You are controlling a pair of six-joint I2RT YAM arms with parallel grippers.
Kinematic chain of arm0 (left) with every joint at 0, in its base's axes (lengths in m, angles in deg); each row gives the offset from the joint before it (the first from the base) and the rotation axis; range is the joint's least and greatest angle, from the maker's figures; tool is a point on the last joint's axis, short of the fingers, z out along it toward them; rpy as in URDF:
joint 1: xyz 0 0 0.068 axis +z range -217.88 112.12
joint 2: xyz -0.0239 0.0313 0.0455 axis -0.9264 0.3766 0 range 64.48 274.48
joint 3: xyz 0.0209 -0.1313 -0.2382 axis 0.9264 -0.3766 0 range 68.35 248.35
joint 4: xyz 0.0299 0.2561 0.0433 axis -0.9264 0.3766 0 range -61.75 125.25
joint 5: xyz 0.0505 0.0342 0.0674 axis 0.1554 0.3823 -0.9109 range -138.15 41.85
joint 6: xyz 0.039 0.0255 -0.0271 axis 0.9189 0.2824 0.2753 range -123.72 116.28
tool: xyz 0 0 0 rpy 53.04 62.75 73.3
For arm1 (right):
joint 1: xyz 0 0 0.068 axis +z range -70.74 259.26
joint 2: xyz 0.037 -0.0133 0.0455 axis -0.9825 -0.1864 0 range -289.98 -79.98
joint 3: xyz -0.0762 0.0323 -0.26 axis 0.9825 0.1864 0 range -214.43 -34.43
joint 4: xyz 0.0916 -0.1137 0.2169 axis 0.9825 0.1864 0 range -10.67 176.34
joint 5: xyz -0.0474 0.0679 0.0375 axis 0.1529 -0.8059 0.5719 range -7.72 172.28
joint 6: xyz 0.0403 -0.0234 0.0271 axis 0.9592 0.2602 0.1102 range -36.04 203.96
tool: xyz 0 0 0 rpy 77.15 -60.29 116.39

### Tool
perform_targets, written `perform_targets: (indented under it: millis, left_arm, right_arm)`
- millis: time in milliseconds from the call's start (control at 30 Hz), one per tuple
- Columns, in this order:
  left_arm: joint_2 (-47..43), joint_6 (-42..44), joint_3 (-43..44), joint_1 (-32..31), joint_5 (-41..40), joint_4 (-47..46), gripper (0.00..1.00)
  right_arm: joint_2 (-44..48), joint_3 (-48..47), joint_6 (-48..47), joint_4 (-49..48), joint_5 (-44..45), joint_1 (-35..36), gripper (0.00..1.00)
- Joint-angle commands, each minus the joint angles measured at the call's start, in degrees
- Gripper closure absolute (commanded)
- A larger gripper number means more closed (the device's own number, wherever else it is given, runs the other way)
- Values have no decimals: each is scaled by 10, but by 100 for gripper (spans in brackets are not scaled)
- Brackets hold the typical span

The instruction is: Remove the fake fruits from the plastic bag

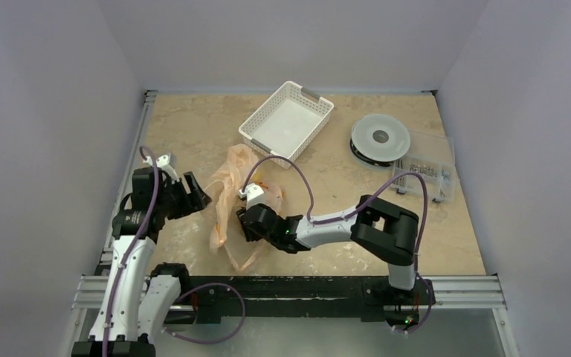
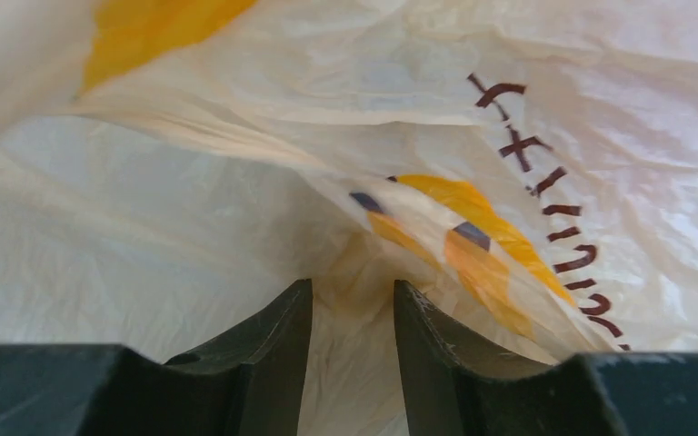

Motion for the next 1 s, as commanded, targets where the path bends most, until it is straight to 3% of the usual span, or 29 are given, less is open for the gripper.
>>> perform_targets:
  millis: [0, 200, 367, 533, 700, 767, 967]
  left_arm:
    - [49, -29, 23, -11, 60, -8, 22]
    - [57, -122, -28, -15, 126, -64, 12]
    - [27, -191, -110, -36, 97, -120, 17]
    - [19, -222, -157, -42, 85, -128, 46]
    - [-27, -231, -144, -45, 55, -71, 93]
    - [-39, -227, -127, -45, 50, -43, 100]
    - [-43, -234, -92, -47, 44, 30, 100]
  right_arm:
    - [79, -2, -2, 1, -30, -2, 61]
    - [170, 0, 2, 11, -32, -19, 55]
    - [170, 5, 2, -4, -35, -37, 54]
    - [138, 17, -4, -17, -32, -37, 55]
    - [114, 46, -4, -26, -30, -37, 56]
    - [118, 51, -16, -17, -19, -33, 56]
    - [151, 27, -44, 13, 0, -11, 56]
